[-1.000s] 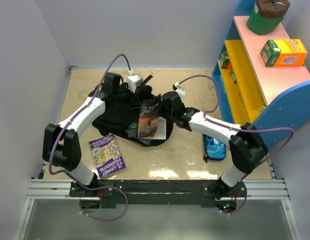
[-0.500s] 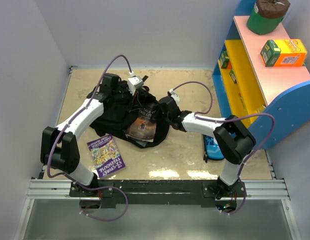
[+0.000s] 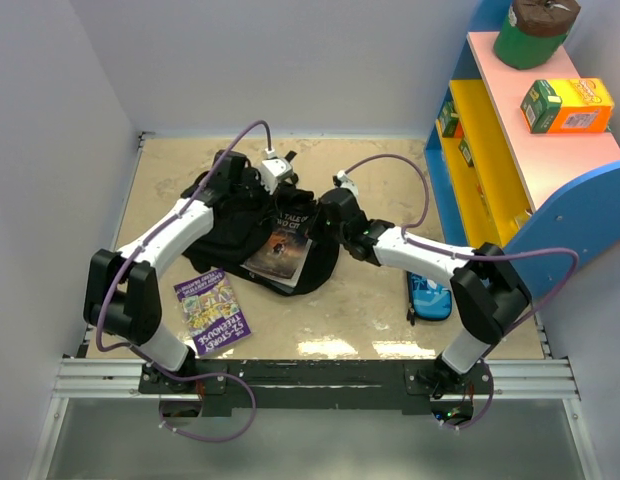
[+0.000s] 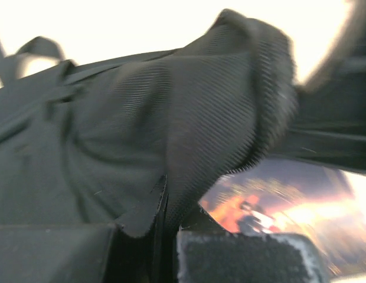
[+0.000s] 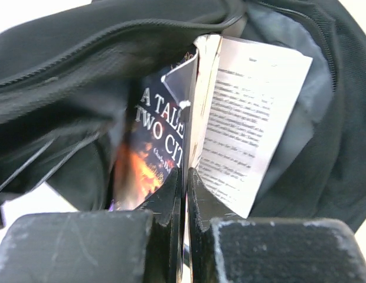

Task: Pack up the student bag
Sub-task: Place the book in the student bag.

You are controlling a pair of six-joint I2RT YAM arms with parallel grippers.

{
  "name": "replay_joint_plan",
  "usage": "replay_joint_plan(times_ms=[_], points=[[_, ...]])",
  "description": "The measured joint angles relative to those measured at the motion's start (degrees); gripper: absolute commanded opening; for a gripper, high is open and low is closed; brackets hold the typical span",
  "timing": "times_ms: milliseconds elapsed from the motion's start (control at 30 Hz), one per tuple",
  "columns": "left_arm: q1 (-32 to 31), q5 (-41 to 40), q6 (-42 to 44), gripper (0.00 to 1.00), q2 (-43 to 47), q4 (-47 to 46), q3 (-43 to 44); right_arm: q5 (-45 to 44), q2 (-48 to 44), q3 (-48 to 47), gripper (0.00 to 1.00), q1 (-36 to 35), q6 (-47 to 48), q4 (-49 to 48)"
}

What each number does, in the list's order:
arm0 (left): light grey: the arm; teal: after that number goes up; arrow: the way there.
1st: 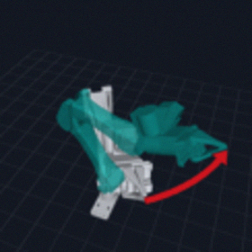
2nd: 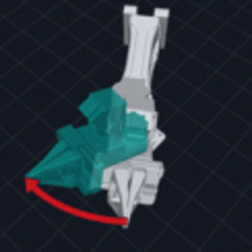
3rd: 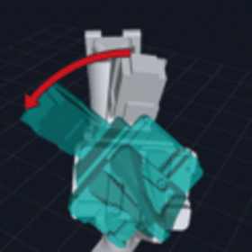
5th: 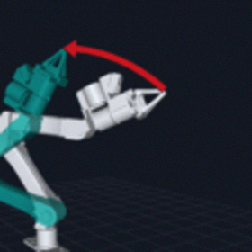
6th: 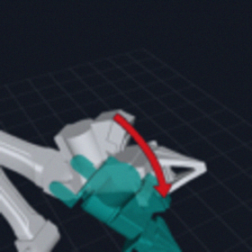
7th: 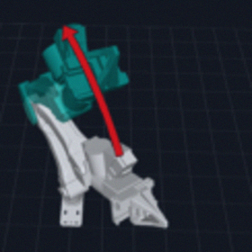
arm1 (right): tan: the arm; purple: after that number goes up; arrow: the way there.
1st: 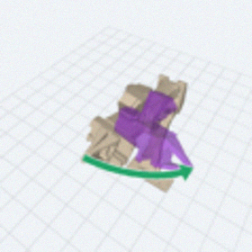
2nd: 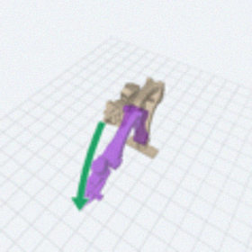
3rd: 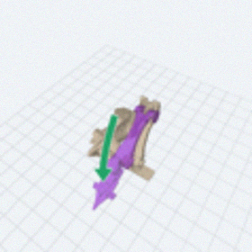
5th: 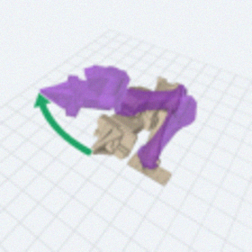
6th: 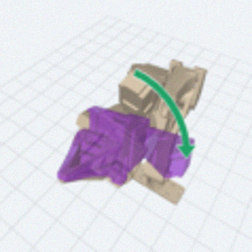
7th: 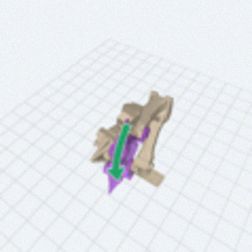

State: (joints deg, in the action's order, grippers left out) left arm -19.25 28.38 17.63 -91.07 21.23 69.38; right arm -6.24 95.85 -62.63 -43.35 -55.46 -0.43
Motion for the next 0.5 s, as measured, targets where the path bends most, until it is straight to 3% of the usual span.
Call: replay_joint_plan(times_ms=[200,500], points=[[-1.5,-12.8,-0.1,0.0,0.0,-1.0,0.3,1.1,-0.5,0.0,0.0,-0.2,0.0,0.0],[-1.3,-15.6,-3.4,0.0,10.4,-5.8,-4.7,1.2,-2.9,3.0,0.0,-0.2,0.0,0.4]])
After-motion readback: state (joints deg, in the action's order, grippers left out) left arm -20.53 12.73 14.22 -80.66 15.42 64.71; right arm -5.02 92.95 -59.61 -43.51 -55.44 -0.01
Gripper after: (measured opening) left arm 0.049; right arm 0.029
